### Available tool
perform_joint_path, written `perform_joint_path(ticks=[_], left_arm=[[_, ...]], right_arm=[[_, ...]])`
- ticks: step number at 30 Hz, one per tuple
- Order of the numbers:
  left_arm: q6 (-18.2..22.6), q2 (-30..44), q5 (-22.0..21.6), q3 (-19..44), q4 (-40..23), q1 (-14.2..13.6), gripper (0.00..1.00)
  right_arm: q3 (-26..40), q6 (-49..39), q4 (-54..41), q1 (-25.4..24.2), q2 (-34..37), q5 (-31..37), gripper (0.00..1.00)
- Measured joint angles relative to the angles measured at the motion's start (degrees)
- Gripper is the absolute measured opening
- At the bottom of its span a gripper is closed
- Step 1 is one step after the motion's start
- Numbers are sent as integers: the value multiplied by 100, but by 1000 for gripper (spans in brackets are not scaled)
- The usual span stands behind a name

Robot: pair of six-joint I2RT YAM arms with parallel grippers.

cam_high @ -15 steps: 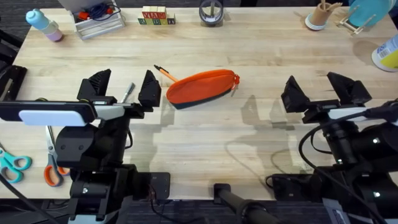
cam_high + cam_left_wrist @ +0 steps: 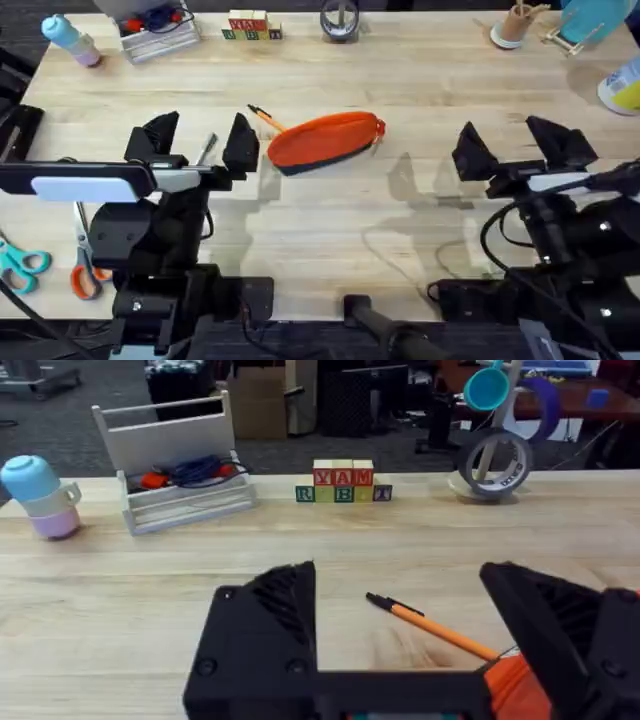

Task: Unzip the bag, pick up the pens from the table one at a time and place them inside, then zip the bag closed.

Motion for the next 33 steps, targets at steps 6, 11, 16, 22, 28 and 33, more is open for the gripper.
perform_joint_path(ticks=[6,11,16,22,28,33], left_arm=[[0,0,0,0,221,0,994],[-22,0,0,23,126,0,993],[-68,0,0,428,-634,0,993],[-92,288,-2,1507,-1675,2,992],[-94,1205,-2,2540,-2475,2,991],[-243,2093,0,3390,-3072,2,991]], right_arm=[[0,-4,76,0,0,-2,997],[10,1,137,0,0,-2,997],[277,196,111,0,68,-2,997],[1079,433,-310,0,644,-2,998],[2221,463,-1296,0,1783,-2,998],[3314,175,-2089,0,2750,-2,998]])
